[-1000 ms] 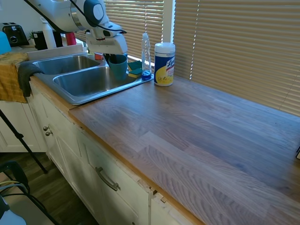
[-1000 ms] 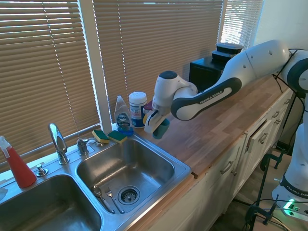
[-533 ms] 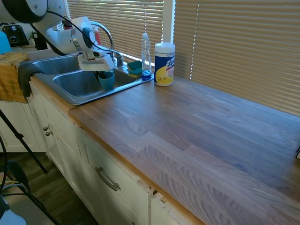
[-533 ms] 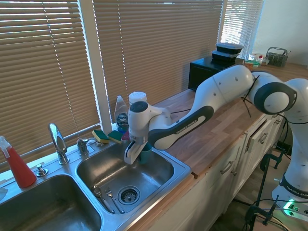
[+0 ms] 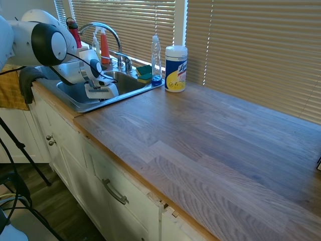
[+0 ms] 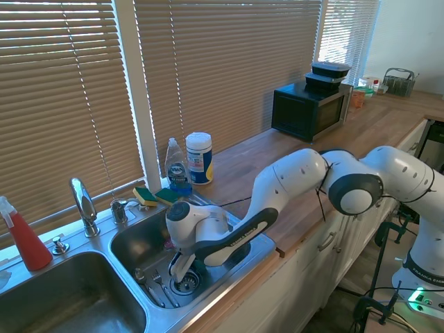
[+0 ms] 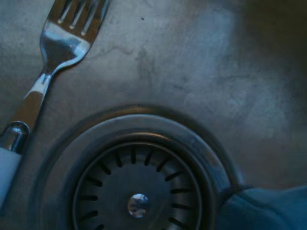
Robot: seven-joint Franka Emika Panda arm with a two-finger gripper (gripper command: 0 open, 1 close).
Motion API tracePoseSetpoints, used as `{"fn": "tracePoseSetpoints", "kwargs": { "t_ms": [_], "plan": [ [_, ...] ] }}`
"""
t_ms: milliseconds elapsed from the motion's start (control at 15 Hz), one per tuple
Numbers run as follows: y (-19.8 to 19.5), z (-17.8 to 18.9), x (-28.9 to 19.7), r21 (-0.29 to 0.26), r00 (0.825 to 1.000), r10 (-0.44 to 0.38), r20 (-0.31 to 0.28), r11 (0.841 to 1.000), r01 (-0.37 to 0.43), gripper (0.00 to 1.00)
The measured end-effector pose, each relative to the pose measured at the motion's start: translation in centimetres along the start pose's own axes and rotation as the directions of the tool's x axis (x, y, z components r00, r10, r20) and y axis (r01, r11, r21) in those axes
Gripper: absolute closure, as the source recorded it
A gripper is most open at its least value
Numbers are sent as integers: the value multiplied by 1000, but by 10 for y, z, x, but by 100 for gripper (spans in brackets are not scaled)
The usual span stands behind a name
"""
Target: Put the mug in the sink
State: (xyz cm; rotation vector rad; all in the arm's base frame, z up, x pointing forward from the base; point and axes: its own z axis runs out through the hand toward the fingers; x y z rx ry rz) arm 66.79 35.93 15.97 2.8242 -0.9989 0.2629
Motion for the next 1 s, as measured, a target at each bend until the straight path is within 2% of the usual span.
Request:
{"fn": "tracePoseSetpoints", "kwargs": {
  "t_ms": [400,667,800,1000],
  "plan": [
    [-6,-6,-2,5,999,25,26,1000,-25,0],
    [-8,-16,3,21,999,37,22,999,-37,0],
    [-9,-44,14,45,999,48,10,998,-49,0],
    [0,-111,33,67,998,69,-11,995,-69,0]
  ]
}}
